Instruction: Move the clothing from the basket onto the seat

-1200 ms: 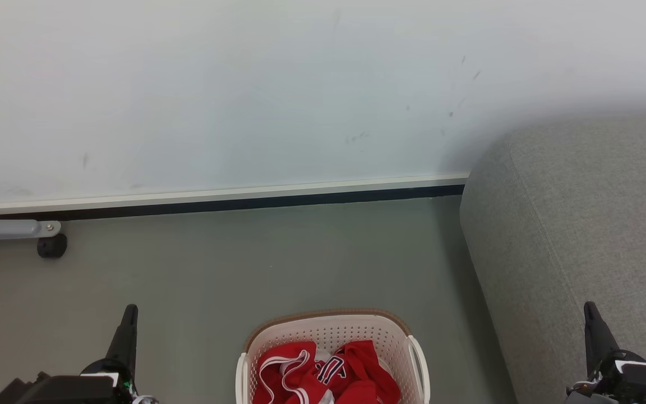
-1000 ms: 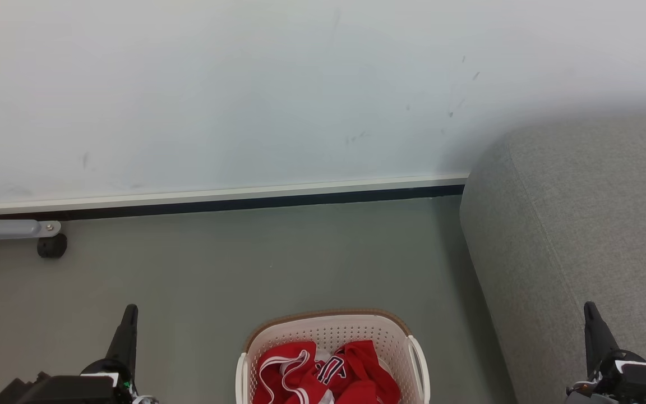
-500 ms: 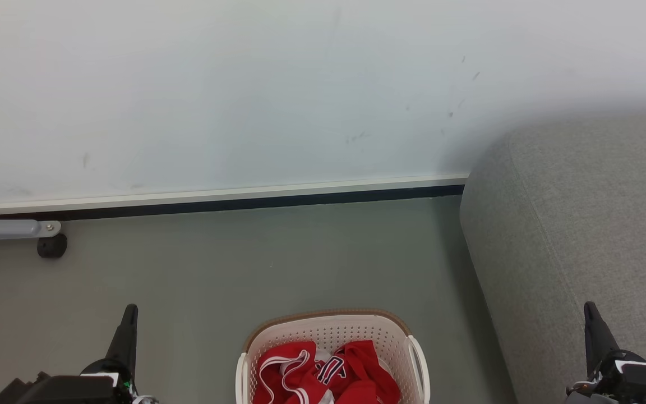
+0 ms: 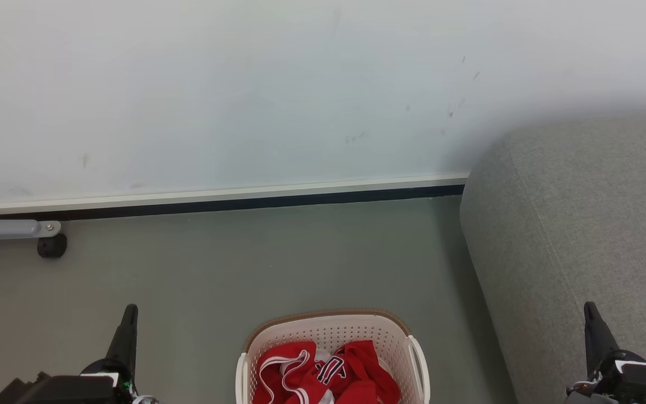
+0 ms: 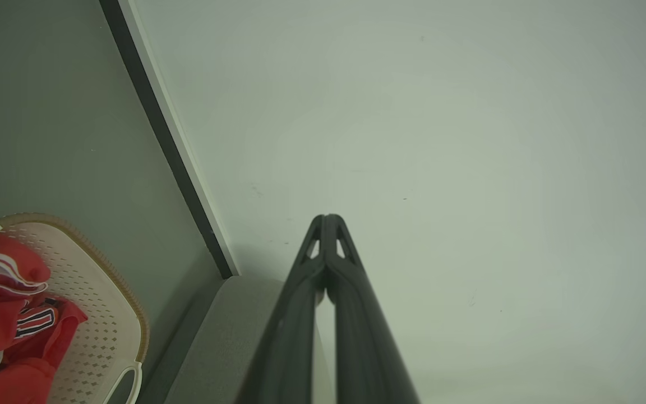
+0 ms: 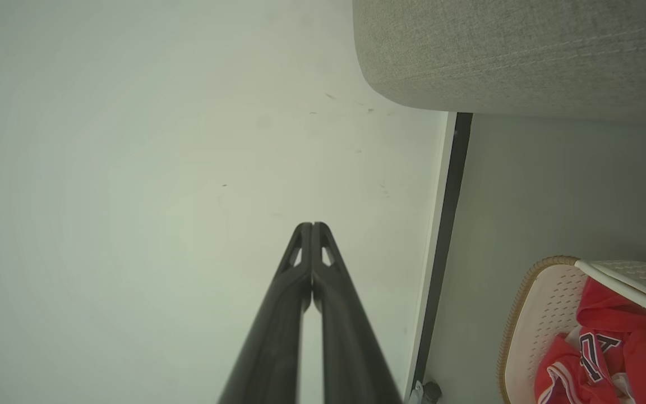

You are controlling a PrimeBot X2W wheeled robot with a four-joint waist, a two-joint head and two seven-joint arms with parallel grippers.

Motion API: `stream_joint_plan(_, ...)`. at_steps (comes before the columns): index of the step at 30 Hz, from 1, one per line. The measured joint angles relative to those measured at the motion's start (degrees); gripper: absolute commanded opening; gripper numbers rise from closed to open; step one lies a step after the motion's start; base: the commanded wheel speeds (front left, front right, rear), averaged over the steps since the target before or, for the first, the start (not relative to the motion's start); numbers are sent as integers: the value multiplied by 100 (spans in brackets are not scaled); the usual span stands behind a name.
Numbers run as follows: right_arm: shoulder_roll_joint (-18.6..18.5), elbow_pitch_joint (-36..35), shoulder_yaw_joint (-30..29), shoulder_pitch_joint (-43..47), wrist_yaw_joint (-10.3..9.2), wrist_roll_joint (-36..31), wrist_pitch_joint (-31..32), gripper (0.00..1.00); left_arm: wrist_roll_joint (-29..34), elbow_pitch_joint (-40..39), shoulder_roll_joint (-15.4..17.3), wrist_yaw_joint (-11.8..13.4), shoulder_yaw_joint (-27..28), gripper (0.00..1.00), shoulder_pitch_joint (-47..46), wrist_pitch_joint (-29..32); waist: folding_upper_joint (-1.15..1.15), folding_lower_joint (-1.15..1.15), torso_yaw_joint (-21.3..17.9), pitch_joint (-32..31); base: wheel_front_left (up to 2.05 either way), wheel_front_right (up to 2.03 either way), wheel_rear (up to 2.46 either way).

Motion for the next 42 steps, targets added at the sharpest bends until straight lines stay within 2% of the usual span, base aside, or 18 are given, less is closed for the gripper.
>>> stream_joint_plan(42,1,-1,0,0,0,0,0,0,0,0,0,0,0,0,0,0,0,0,0,0,0,0,0)
